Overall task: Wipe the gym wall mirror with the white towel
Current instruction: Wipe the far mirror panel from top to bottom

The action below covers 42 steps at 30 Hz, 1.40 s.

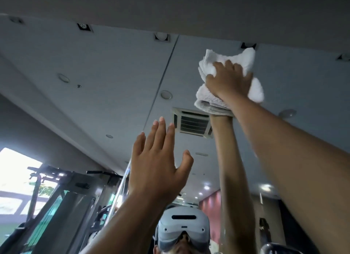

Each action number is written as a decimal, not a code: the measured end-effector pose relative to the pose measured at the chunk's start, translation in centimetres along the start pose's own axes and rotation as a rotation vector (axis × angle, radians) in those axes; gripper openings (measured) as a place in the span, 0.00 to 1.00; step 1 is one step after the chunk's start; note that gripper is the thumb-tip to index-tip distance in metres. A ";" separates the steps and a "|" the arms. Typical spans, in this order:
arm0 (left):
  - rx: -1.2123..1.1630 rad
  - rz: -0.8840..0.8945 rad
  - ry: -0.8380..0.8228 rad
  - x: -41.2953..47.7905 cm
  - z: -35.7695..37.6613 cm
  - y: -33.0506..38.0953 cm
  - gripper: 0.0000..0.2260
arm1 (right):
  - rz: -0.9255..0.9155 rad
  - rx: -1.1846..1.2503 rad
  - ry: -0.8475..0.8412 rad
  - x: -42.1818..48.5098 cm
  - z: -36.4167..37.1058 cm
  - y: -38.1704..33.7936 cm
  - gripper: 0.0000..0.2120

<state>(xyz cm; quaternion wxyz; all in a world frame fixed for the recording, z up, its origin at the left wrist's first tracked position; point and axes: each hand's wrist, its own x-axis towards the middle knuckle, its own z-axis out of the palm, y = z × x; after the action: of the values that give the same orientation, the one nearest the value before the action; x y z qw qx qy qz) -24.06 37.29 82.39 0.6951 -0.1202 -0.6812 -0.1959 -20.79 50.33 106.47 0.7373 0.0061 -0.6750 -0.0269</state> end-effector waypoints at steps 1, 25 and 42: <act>-0.006 -0.016 0.008 -0.1 -0.1 -0.2 0.38 | -0.033 -0.005 -0.007 -0.4 0.0 -1.6 0.24; 0.007 0.038 0.068 -2.3 -0.1 -2.2 0.34 | -0.702 0.083 -0.206 -4.2 -1.0 -5.2 0.28; 0.031 0.023 0.008 -2.7 -0.3 -2.2 0.36 | -0.562 0.061 -0.197 -3.8 -2.2 -0.1 0.29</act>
<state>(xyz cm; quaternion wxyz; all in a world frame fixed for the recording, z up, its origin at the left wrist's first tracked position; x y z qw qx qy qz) -24.73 35.44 79.46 0.7019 -0.1165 -0.6798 -0.1779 -18.92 50.38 102.46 0.6313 0.2121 -0.7157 -0.2101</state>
